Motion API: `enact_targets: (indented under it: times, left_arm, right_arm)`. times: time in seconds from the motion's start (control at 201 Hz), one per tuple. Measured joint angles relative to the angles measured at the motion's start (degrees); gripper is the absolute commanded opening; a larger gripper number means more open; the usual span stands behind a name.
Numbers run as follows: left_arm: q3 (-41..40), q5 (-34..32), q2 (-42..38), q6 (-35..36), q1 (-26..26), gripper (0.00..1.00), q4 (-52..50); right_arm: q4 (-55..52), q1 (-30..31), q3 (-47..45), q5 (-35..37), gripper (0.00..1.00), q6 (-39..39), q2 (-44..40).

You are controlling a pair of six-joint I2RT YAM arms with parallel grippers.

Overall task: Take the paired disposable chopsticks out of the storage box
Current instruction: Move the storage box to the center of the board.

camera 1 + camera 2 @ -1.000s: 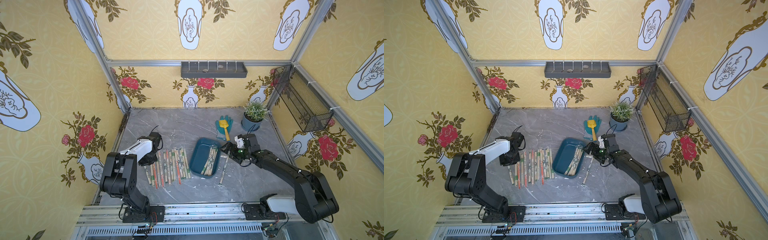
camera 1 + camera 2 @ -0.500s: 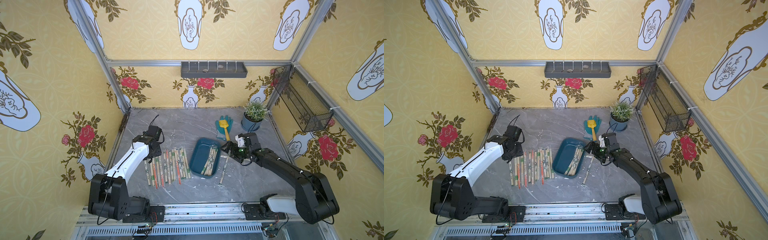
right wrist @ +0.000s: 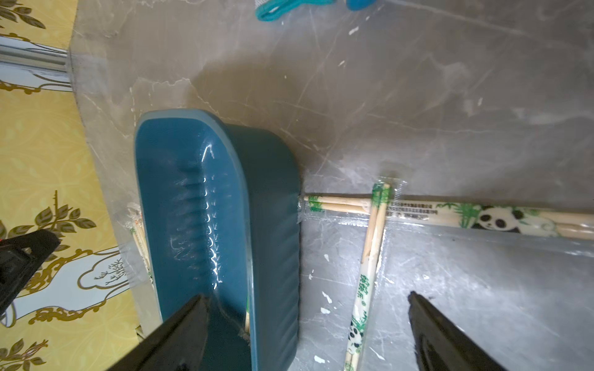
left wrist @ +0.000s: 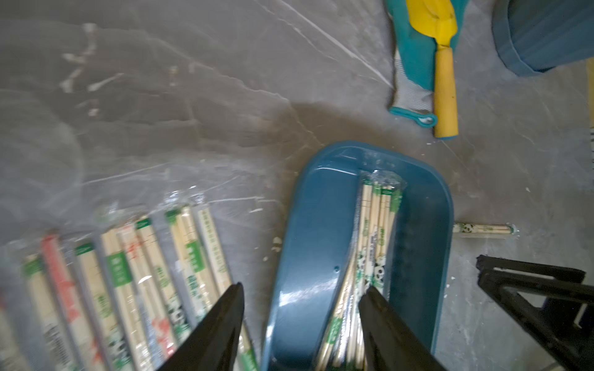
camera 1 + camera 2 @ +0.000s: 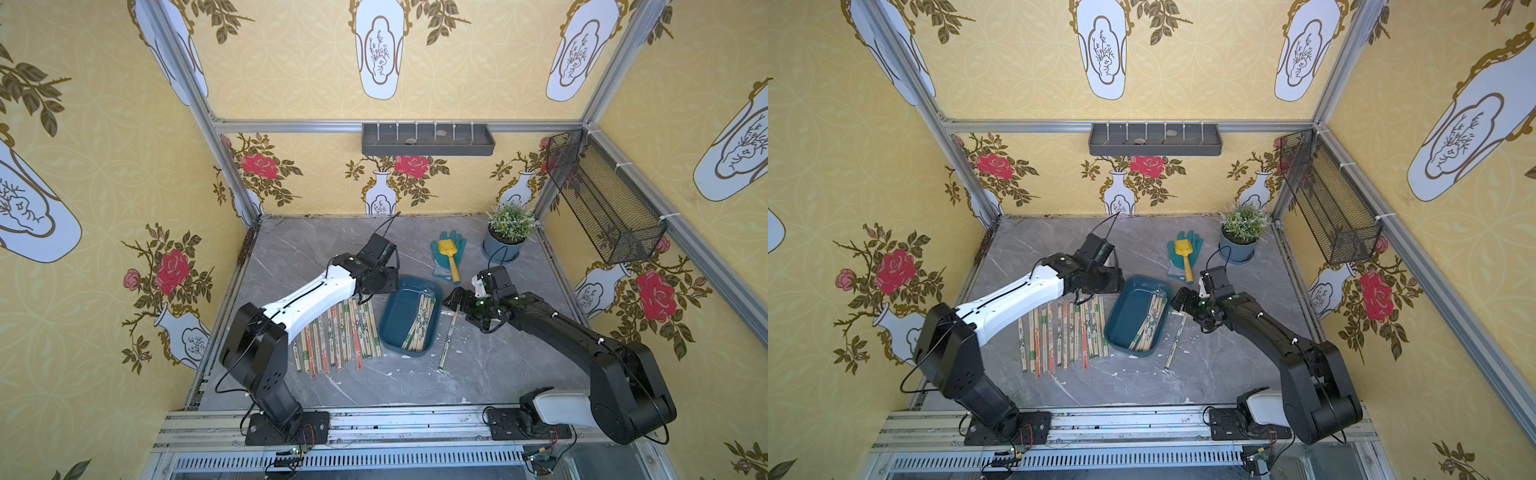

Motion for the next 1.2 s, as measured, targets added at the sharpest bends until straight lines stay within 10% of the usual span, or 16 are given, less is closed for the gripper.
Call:
enact_targets:
  times: [1.2]
  left_arm:
    - [9.5, 3.7, 22.4, -3.7, -6.9, 0.27, 3.4]
  right_arm:
    - [-1.9, 3.9, 0.0, 4.1, 0.97, 1.7, 0.1]
